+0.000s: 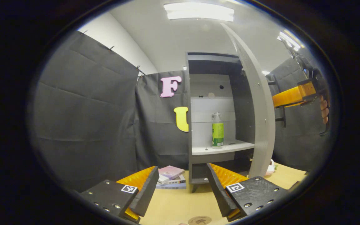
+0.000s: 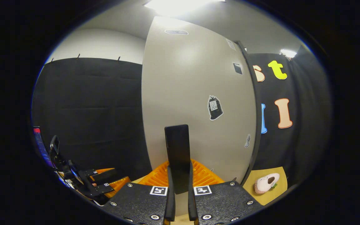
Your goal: Open the cabinet door with the right hand, grasp the bottle in the cabinet with the left hand and place it on the coaster, then close the cabinet door with the right hand.
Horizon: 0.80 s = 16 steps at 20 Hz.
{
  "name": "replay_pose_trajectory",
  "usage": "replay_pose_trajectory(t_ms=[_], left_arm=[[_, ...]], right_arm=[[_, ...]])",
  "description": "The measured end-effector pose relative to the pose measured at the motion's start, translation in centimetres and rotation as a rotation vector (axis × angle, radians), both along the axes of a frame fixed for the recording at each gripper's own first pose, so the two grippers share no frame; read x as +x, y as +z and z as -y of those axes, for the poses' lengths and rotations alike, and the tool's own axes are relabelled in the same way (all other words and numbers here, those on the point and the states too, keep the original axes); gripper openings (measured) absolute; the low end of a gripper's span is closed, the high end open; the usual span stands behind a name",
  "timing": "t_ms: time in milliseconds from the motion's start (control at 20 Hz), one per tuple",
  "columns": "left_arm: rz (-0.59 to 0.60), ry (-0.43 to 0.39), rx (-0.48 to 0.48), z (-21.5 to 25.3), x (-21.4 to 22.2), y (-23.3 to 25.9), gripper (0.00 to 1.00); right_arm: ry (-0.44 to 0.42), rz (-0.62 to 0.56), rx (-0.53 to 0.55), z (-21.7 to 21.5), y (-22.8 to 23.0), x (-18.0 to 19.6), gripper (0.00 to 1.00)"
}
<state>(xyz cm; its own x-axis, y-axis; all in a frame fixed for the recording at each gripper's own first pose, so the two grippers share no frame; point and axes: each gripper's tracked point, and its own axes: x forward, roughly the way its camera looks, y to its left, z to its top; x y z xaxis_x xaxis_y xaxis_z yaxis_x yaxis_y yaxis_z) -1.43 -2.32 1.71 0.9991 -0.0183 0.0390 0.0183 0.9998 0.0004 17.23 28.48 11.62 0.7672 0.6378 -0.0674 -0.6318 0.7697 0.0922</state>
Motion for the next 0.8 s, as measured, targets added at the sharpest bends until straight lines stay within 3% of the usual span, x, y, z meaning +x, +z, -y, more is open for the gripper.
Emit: replay_pose_trajectory(t_ms=[100, 250, 300, 450, 500, 550, 800], left_arm=[[0.004, -0.021, 0.0, 1.6, 0.4, 0.0, 0.87], [0.005, -0.049, 0.0, 3.7, 0.7, 0.2, 0.87], [0.006, -0.057, 0.0, 4.4, 0.7, 0.3, 0.92], [0.01, -0.077, 0.002, 6.3, 0.9, 0.6, 0.92], [0.012, -0.082, 0.002, 7.0, 1.0, 0.5, 0.87], [0.013, -0.088, 0.002, 7.6, 1.0, 0.6, 0.92], [0.009, -0.1, 0.008, 10.3, 1.2, 0.5, 0.92]], right_arm=[[-0.008, 0.001, 0.004, 1.1, 0.1, -0.2, 0.16], [-0.024, 0.003, 0.006, 2.8, 0.1, -0.5, 0.16], [-0.029, 0.003, 0.007, 3.4, 0.0, -0.6, 0.16], [-0.054, 0.009, 0.013, 5.2, 0.1, -0.8, 0.17], [-0.064, 0.012, 0.014, 5.8, 0.1, -0.8, 0.17], [-0.072, 0.017, 0.016, 6.4, 0.1, -0.8, 0.17], [-0.114, 0.033, 0.035, 9.4, 0.1, -0.4, 0.17]])
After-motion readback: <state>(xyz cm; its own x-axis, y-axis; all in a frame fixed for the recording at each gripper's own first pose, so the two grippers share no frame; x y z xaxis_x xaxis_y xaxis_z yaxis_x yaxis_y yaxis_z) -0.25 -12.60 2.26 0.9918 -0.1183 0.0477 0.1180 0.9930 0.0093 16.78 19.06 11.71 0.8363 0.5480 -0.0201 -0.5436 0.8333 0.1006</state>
